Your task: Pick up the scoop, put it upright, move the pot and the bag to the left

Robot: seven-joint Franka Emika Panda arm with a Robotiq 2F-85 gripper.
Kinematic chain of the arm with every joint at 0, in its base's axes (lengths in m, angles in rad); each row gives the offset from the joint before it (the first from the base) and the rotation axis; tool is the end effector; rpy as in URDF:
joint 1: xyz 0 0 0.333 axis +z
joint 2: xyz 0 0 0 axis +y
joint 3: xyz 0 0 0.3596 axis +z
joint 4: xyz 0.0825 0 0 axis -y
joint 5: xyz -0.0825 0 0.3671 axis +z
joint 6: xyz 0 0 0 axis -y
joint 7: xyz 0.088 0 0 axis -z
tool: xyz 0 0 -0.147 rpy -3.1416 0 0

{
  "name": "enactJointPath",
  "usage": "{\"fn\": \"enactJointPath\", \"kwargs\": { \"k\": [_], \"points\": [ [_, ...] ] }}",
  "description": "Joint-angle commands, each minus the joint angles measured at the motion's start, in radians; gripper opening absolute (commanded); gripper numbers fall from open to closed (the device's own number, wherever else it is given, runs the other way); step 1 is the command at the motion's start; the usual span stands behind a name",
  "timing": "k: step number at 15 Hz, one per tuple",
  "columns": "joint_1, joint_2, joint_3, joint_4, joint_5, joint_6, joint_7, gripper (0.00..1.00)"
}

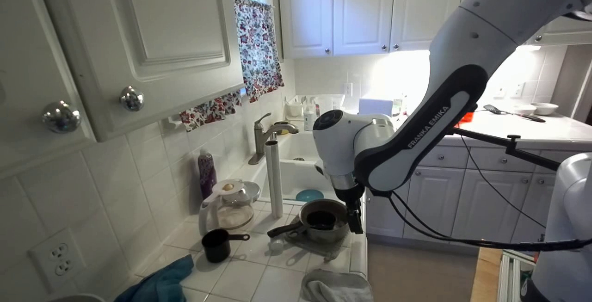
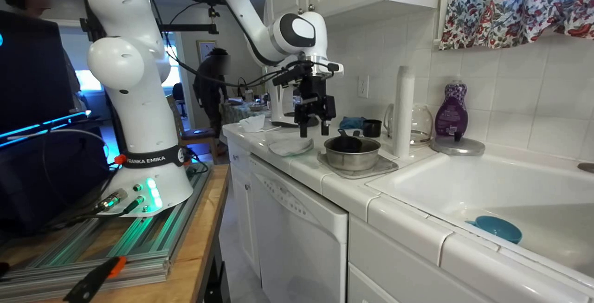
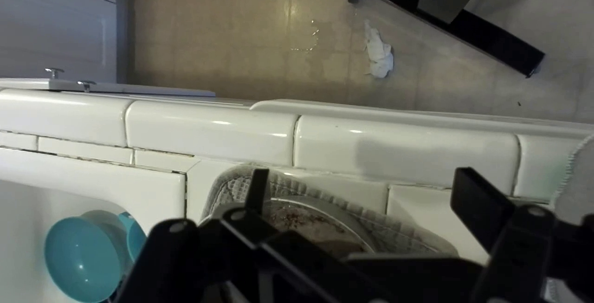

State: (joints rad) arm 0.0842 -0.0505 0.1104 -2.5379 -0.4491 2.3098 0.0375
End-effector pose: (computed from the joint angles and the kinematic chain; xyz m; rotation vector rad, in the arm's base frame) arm 0.4139 0.0595 0.2979 2.7243 0.6830 -0.1961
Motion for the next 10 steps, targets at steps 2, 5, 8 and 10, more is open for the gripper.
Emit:
{"fn": "enactJointPath", "kwargs": {
  "k": [2, 5, 8, 10],
  "points": [
    [-0.016, 0.098, -0.035, 0.024, 0.011, 0.086, -0.142, 1.0],
    [-0.018, 0.14, -0.044, 0.037, 0.018, 0.113, -0.195, 1.0],
    [-0.021, 0.162, -0.05, 0.05, 0.017, 0.118, -0.228, 0.98],
    [-0.022, 0.154, -0.053, 0.053, 0.012, 0.117, -0.241, 0.99]
  ]
}}
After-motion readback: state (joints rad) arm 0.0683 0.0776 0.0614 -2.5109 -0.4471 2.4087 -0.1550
